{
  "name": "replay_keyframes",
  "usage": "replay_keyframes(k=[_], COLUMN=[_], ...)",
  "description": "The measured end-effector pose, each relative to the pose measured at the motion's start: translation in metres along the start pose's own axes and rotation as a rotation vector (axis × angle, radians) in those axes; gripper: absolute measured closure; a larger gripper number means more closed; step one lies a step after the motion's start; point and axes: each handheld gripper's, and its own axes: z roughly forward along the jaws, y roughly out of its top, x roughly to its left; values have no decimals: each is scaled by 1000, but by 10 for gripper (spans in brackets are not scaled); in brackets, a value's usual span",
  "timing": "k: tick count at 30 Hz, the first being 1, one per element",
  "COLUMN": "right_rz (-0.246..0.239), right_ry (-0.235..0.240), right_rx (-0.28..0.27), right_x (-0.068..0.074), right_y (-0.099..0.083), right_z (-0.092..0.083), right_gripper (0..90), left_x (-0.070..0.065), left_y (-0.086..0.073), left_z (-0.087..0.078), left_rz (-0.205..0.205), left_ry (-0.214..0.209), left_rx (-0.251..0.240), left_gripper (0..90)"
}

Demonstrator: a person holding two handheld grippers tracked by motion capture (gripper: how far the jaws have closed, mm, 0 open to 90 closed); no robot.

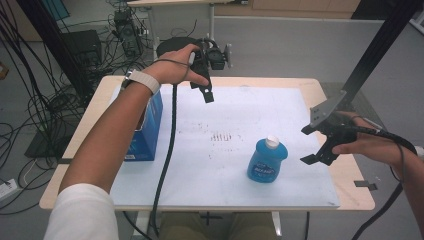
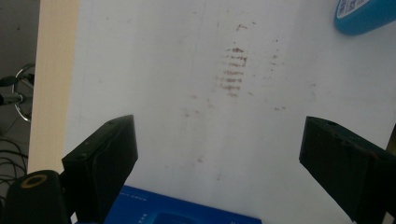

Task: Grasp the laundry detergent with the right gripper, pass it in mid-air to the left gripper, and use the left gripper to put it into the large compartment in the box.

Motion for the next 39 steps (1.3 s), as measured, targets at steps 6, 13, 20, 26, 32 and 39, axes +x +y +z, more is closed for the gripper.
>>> replay_keyframes(k=[6, 13, 20, 26, 32, 39], right_rz=[-3, 0, 0, 6, 4, -2], right_ry=[-3, -17, -24, -18, -16, -16], right_rx=[-12, -32, -42, -48, -64, -83], right_x=[1, 0, 0, 0, 0, 1], right_y=[-1, -2, -3, -6, -6, -5], right_z=[2, 4, 6, 9, 11, 15], right_gripper=[54, 38, 34, 34, 34, 34], left_x=[-1, -2, -2, -2, -2, -4], left_y=[0, 0, 0, -1, -1, 0], left_z=[1, 1, 3, 4, 5, 4], left_rz=[-1, -1, -4, -7, -13, -8], left_ry=[1, 1, -4, -4, -7, -2], left_rx=[0, -1, -6, -10, -13, -13], left_gripper=[119, 119, 119, 119, 121, 121])
